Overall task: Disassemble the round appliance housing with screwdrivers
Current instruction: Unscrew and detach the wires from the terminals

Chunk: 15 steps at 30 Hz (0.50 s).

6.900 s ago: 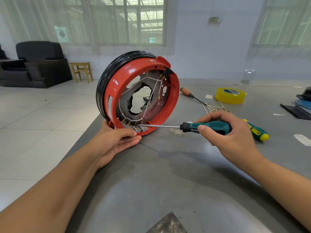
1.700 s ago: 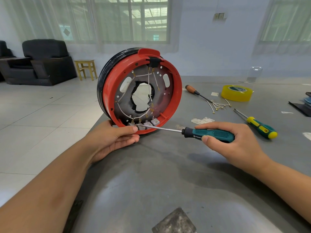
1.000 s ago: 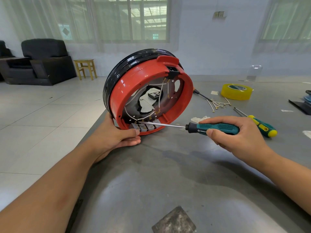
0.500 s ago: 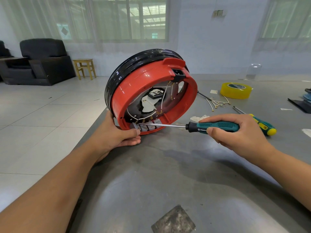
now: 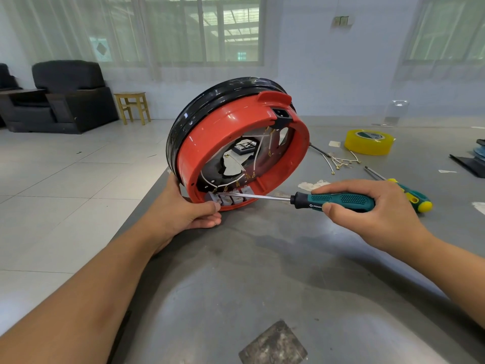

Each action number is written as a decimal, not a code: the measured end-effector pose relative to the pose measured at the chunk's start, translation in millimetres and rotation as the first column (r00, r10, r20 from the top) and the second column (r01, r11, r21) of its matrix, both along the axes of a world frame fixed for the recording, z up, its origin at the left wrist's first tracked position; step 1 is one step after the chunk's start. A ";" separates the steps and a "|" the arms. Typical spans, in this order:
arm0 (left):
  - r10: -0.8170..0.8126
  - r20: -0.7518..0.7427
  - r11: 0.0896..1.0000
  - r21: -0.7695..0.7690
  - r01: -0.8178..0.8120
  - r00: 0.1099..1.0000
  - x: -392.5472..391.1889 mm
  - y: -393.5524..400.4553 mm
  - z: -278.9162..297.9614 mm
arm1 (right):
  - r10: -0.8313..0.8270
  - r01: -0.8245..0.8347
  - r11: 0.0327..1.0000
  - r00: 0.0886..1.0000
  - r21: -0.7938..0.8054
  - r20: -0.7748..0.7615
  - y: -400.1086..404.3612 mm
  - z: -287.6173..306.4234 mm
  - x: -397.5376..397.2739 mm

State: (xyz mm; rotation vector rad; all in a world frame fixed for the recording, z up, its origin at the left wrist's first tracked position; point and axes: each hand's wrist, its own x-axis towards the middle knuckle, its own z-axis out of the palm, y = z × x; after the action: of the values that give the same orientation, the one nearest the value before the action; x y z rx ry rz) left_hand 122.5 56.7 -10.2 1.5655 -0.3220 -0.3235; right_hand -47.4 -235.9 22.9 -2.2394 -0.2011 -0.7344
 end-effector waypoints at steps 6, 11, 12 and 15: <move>0.025 -0.031 0.999 -0.035 -0.026 0.999 0.7 -1.0 -1.2 | 0.016 -0.013 0.998 0.999 -0.064 0.043 5.0 -6.5 -0.7; 0.050 -0.043 0.997 -0.063 -0.053 0.998 2.8 -1.0 -3.2 | 0.050 -0.045 0.997 0.996 -0.058 0.073 6.7 -8.3 0.6; 0.052 -0.044 0.996 -0.065 -0.055 0.998 3.4 -1.1 -3.6 | 0.053 -0.049 0.997 0.996 -0.062 0.077 6.4 -9.0 0.9; 0.060 -0.050 0.996 -0.066 -0.063 0.997 4.0 -1.8 -4.1 | 0.063 -0.058 0.996 0.994 -0.067 0.088 6.2 -11.0 1.3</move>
State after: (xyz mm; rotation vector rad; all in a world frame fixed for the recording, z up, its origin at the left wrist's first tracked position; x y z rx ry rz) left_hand 126.4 54.9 -14.3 1.4958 -0.2444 -0.2989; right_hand -46.1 -229.6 11.9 -2.2524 -0.3396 -0.8070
